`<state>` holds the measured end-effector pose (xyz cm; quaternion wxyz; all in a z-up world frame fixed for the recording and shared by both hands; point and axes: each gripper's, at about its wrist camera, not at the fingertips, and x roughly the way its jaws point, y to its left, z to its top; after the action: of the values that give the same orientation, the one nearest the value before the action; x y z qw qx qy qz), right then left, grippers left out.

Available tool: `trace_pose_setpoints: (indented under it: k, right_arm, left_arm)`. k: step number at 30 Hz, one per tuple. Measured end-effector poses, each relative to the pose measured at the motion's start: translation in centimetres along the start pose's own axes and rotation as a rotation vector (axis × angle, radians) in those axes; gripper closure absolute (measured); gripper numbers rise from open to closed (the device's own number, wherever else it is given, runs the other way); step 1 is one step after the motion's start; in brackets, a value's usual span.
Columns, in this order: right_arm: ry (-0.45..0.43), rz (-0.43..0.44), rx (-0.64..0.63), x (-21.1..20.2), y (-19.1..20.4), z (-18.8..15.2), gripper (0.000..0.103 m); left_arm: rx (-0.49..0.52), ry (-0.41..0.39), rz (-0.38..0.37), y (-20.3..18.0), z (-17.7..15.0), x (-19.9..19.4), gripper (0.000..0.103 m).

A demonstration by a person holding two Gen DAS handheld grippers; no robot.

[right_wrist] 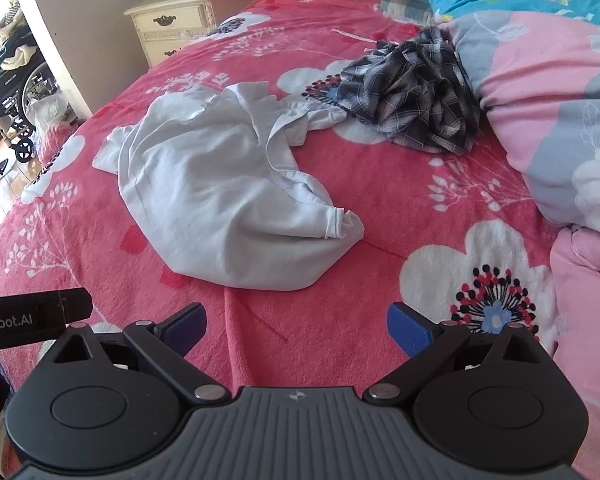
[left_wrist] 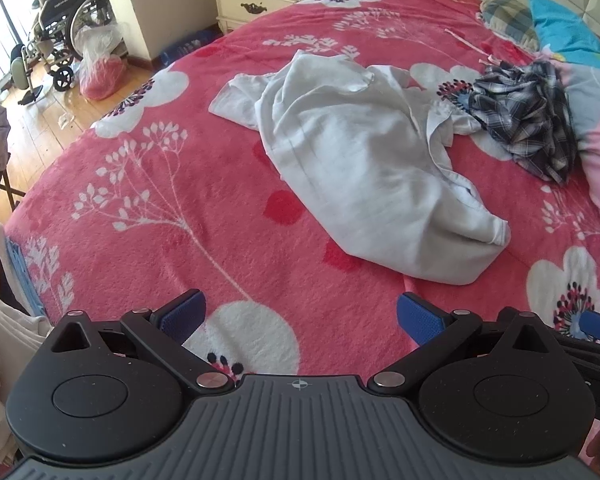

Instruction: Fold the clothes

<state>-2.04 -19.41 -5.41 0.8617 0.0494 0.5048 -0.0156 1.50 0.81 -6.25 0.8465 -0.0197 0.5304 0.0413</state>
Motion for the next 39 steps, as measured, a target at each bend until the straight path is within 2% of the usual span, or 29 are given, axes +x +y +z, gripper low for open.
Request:
trace_pose_setpoints:
  k: [19, 24, 32, 36, 39]
  right_arm:
    - [-0.018, 0.001, -0.005, 0.4, -0.2, -0.2, 0.004]
    - [-0.056, 0.026, 0.011, 1.3, -1.5, 0.3, 0.004]
    - [-0.148, 0.060, -0.060, 6.5, -3.6, 4.0, 0.004]
    - [-0.148, 0.082, -0.089, 10.3, -4.0, 6.2, 0.008]
    - [-0.125, 0.095, -0.109, 13.5, -3.7, 7.5, 0.013]
  left_arm:
    - [-0.007, -0.011, -0.003, -0.6, 0.9, 0.6, 0.000]
    - [-0.024, -0.055, -0.030, -0.1, 0.5, 0.9, 0.000]
    - [0.013, -0.163, -0.109, -1.6, 3.7, 3.8, 0.000]
    - [-0.001, -0.149, -0.126, -2.4, 6.3, 7.3, 0.004]
    - [-0.015, -0.135, -0.142, -2.7, 7.9, 9.5, 0.010]
